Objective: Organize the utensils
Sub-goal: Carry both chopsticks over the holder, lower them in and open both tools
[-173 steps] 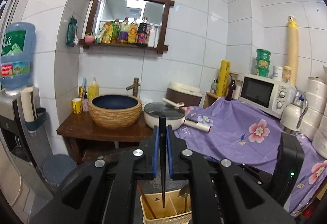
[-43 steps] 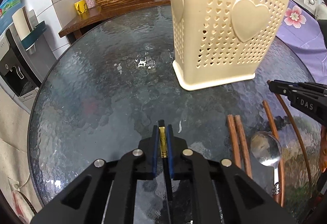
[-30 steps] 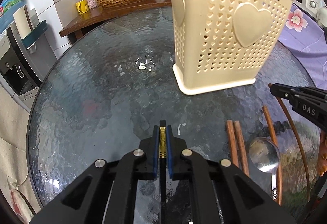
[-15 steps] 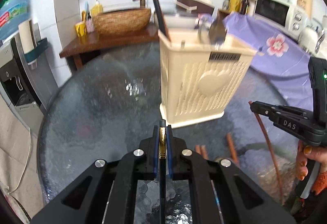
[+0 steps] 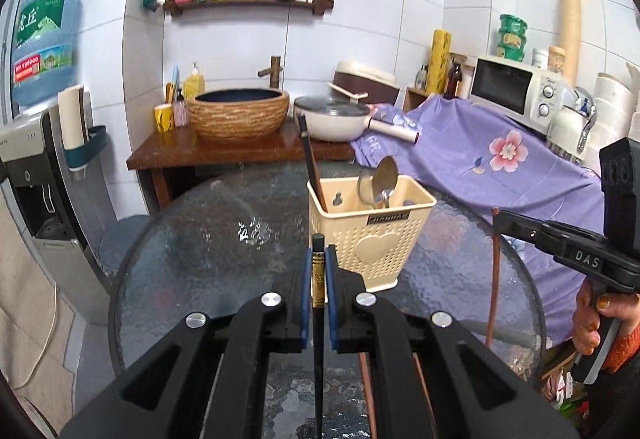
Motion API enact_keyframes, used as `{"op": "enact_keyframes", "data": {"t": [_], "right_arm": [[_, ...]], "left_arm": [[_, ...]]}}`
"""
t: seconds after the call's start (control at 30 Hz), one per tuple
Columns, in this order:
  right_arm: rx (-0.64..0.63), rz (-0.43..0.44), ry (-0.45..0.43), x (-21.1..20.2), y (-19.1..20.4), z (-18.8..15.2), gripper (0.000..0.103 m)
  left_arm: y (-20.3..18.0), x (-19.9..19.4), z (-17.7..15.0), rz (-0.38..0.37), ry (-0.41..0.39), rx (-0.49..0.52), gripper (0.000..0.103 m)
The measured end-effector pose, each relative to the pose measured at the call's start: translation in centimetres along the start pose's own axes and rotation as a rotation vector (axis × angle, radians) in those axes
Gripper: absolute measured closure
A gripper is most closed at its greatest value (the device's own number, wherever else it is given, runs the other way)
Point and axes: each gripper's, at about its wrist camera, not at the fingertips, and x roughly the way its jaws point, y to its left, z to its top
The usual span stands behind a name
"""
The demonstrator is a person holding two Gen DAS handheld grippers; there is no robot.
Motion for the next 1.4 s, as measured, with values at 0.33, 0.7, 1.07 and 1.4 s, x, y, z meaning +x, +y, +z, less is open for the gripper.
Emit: {"op": "enact_keyframes", "data": {"t": [0.33,0.7,1.07,1.4], "right_arm": [[-0.017,0.043,-0.035,-2.2,1.6,1.8,0.095],[-0.076,0.055,-0.065,-3.5,3.3,8.1,0.095],[-0.078,-0.025,-0.125,-4.1,4.1,19.5,0.095],[-0.110,-0.133,-0.135,0.5,2.9,18.5,0.095]], "left_arm": [[-0.3,-1.8,1.8,-0.012,-0.058,0.007,0.096],[-1.2,-3.1,8.0,-0.057,-0.123,0.032,0.096],[-2.6,-4.6,19.4,-0.095,-0.252,-0.038,0.096],[-3.9,2.9,17.1,-0.006,-0.228,-0.002,0.096]]}}
